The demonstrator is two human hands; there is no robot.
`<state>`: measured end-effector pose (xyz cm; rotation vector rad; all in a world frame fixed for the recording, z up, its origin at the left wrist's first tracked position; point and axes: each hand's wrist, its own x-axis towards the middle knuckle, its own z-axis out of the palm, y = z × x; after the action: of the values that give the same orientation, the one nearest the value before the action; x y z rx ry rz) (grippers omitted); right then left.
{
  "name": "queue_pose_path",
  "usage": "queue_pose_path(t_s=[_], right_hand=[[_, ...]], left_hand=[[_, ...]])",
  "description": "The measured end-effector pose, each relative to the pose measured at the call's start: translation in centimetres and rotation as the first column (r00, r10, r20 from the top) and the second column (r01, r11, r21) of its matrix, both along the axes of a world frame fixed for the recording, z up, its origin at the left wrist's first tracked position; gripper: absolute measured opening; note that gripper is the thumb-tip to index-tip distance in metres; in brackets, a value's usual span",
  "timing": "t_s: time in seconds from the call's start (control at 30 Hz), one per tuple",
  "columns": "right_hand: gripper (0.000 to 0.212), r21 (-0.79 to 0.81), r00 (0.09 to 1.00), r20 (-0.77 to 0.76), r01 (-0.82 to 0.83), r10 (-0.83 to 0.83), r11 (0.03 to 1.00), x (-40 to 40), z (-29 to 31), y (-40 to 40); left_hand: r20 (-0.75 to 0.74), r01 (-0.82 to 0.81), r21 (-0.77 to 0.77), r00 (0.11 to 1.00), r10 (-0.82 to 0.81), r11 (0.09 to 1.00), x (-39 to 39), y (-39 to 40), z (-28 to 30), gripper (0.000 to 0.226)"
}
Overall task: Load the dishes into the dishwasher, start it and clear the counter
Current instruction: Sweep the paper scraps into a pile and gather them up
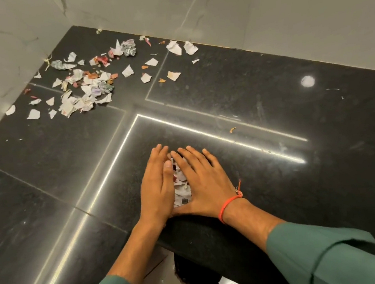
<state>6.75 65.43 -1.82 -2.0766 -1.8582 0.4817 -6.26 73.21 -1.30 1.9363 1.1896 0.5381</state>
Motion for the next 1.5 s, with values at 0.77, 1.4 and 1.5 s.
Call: queue_pose_path(t_s=[0.77,1.4,1.5], right_hand=[[0.054,0.179,0.997,-0.053,0.073,-0.064,0.981,0.2,-1.3,0.2],[0.062,0.249,0.955,-0.275,0.183,-0.112,0.951,0.5,-1.5,0.0],[0.059,0.247,0.939,-0.326,0.196,-0.109,0.949,0.6,-1.4,0.0]], left_hand=[[0.254,-0.253,-0.009,0.935,0.247,0.967,1.9,-4.8,4.1,0.043],[-0.525,0.082,0.245,0.849,0.061,0.966,-2.7,-0.7,-1.5,0.111],[-0.539,0.133,0.294,0.841,0.049,0.947,-1.4,1.6,-2.0,0.105]])
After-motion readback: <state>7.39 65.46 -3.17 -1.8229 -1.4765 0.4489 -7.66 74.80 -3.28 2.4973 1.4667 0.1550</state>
